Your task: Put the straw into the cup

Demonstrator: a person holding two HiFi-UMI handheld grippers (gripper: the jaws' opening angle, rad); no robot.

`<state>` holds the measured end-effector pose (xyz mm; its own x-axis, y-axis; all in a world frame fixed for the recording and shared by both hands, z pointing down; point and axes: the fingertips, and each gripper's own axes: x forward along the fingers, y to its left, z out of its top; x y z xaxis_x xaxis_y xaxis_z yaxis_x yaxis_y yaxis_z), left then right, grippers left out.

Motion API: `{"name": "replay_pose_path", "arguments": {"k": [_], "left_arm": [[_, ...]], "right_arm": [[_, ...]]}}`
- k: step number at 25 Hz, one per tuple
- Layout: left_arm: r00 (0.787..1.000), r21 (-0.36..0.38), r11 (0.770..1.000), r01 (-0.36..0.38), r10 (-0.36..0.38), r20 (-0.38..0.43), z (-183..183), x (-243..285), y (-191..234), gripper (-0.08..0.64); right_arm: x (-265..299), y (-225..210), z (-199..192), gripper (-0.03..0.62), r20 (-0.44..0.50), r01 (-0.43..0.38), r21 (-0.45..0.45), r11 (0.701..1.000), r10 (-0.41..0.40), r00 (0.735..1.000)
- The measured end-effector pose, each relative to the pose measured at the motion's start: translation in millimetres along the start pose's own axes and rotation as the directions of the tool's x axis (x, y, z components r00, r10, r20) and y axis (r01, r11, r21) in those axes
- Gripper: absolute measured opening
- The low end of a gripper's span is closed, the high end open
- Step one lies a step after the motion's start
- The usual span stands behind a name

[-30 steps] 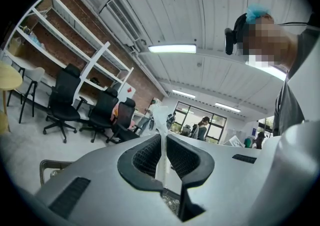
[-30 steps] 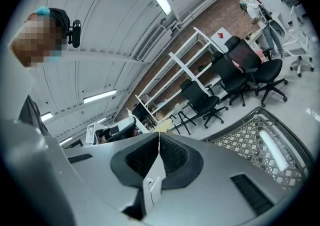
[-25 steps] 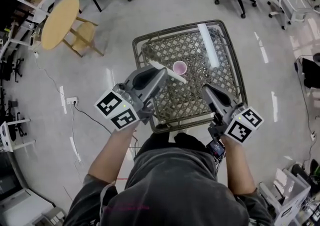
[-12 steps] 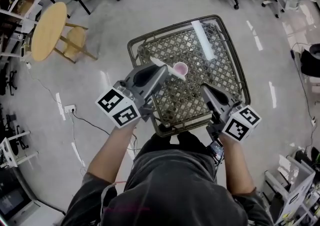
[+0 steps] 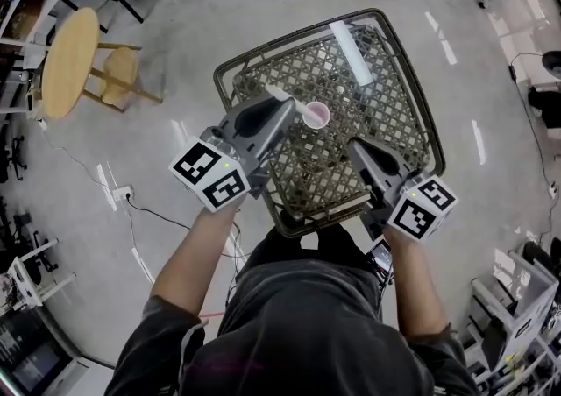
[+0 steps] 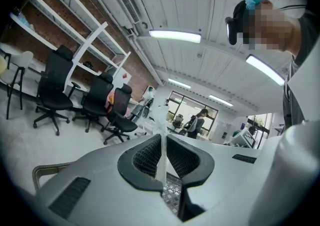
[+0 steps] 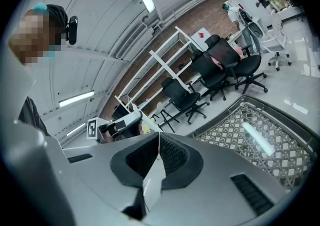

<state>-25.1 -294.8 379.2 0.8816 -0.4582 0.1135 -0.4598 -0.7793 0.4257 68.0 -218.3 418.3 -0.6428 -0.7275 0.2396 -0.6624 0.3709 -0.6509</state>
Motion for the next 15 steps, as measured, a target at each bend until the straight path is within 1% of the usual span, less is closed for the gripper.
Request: {"name": "replay_pose_path", "arguments": {"k": [7,11,15], "left_arm": [[0.998,0.029,1.0,-0.004,0.005,-0.058,-34.5,14.7,25.6,0.041],[0.994,0.058,0.998,-0.009,0.015,-0.107,-61.9,24.4,37.2,0.041],[0.989,0.063,0.998,-0.018,0.027,-0.146,-89.5,32.4,49.7,0.04]], "right_arm": [[11.8,-16.4,-18.1,0.014,-0.03,0.048,0.02,0.999,-0.047,0.998],[14.5,-26.0,-31.6,0.015,-0.058,0.072,0.021,0.997,-0.071,0.996],[13.9,-33.3,-43.8,0.015,-0.08,0.085,0.024,0.996,-0.082,0.993]]}}
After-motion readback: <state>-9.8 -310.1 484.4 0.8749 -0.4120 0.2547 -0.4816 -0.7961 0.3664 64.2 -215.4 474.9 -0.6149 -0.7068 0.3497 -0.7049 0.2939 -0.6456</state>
